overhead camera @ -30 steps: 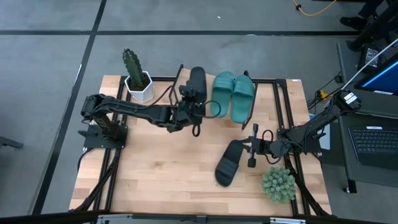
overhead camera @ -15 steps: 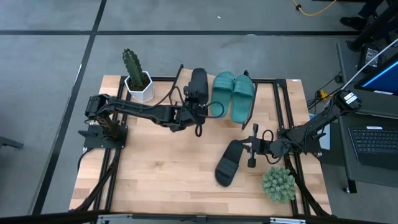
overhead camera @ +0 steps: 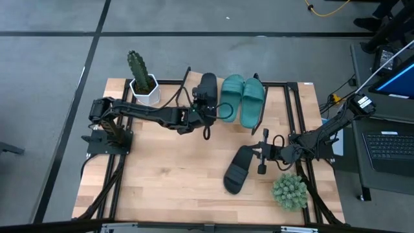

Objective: Pick and place slides into the shelf
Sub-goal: Put the left black slide on the shelf

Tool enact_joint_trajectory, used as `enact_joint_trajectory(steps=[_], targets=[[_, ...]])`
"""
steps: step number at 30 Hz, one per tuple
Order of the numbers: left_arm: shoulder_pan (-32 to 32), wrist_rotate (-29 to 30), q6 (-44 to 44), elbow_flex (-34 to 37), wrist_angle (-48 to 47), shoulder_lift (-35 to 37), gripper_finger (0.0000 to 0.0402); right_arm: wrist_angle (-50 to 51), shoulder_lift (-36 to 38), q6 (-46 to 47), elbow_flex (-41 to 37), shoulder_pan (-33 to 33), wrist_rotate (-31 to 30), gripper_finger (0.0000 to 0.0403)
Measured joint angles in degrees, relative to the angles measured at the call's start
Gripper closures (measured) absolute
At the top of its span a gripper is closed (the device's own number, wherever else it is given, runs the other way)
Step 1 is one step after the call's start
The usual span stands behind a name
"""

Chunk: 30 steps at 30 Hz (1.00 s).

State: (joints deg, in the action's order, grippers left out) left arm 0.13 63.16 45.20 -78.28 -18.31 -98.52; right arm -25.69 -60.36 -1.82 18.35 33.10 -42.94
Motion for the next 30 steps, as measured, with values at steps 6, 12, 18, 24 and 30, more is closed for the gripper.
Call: enact_joint_trajectory(steps=[6, 12, 18, 24, 30], targets=[[-0.68, -0.74, 0.2, 0.0, -0.02, 0.0, 0.0401, -0.29, 0.0, 0.11, 0.0, 0.0, 0.02, 0.0392], [-1.71, -3.38, 0.42, 0.0, -0.07, 0.0, 0.0401, -0.26, 0.0, 0.17, 0.0, 0.0, 0.01, 0.0392], [-2.09, -5.08, 0.38, 0.0, -0.53, 0.0, 0.0401, -0.26, 0.0, 0.22, 0.0, 0.02, 0.02, 0.0392], [-1.87, -7.38, -0.92, 0.0, -2.32, 0.02, 0.0401, -0.26, 0.0, 0.74, 0.0, 0.0, 0.02, 0.0392], [-1.08, -12.14, -4.77, 0.0, -5.85, 0.09, 0.0401, -0.26, 0.0, 1.75, 0.0, 0.0, 0.04, 0.0392]])
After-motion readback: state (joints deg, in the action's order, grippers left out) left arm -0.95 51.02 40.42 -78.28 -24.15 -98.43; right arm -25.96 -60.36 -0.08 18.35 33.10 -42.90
